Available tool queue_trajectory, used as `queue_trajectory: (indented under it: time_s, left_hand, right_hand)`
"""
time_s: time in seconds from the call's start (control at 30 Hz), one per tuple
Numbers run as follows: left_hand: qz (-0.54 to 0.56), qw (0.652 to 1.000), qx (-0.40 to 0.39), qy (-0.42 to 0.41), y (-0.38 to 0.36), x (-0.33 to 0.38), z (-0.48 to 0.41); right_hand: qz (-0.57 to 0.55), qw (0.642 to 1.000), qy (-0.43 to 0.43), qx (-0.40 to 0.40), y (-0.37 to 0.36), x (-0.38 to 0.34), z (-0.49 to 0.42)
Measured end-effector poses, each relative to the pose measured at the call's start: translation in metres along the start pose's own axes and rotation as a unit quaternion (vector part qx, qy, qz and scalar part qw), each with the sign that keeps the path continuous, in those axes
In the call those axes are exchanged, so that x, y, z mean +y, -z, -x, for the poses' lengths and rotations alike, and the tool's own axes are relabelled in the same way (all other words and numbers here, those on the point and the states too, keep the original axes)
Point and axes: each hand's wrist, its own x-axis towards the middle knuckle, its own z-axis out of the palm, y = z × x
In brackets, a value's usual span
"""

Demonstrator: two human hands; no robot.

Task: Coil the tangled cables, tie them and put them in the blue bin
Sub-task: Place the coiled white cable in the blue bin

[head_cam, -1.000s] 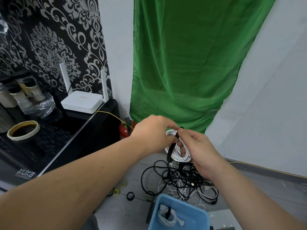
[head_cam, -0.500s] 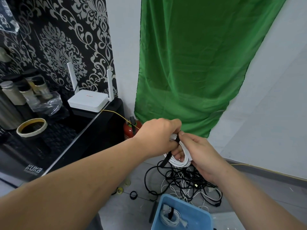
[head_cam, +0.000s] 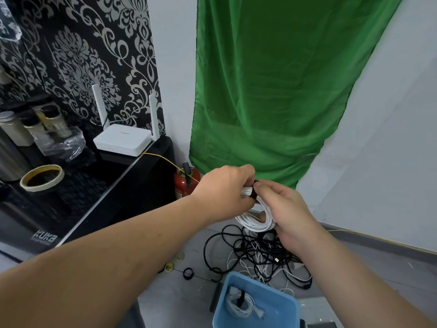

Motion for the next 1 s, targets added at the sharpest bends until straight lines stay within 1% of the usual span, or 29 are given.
queue_trajectory:
  time_s: [0.07, 0.13, 0.27, 0.4, 0.6, 0.73, 0.87, 1.0]
  left_hand:
    - [0.005, 1.000, 0.012, -0.005, 0.000, 0.001, 0.000]
    - [0.011, 1.000, 0.022, -0.011, 0.000, 0.002, 0.000]
    - [0.004, 1.000, 0.024, -0.009, -0.002, 0.005, 0.002]
    - [-0.009, 1.000, 0.029, -0.001, -0.001, 0.007, 0.003]
    - [-0.010, 0.999, 0.038, 0.008, 0.001, 0.011, 0.004]
    - [0.025, 0.998, 0.027, 0.048, 0.004, 0.012, 0.003]
    - [0.069, 0.993, -0.015, 0.091, 0.002, 0.011, 0.002]
    - [0.097, 0.989, -0.029, 0.110, 0.000, 0.011, 0.002]
  right_hand:
    - [-0.065, 0.997, -0.030, -0.010, 0.002, -0.004, 0.000]
    - [-0.097, 0.994, -0.054, -0.024, 0.005, -0.006, 0.000]
    - [-0.087, 0.993, -0.070, -0.048, 0.011, -0.003, -0.006]
    - [-0.074, 0.993, -0.075, -0.050, 0.015, -0.001, -0.007]
    - [-0.083, 0.984, -0.124, -0.101, 0.017, -0.002, -0.007]
    - [-0.103, 0.983, -0.118, -0.095, 0.016, -0.002, -0.007]
    - [-0.079, 0.991, -0.088, -0.068, 0.012, 0.003, -0.009]
    - [-0.069, 0.993, -0.081, -0.046, 0.011, 0.003, -0.008]
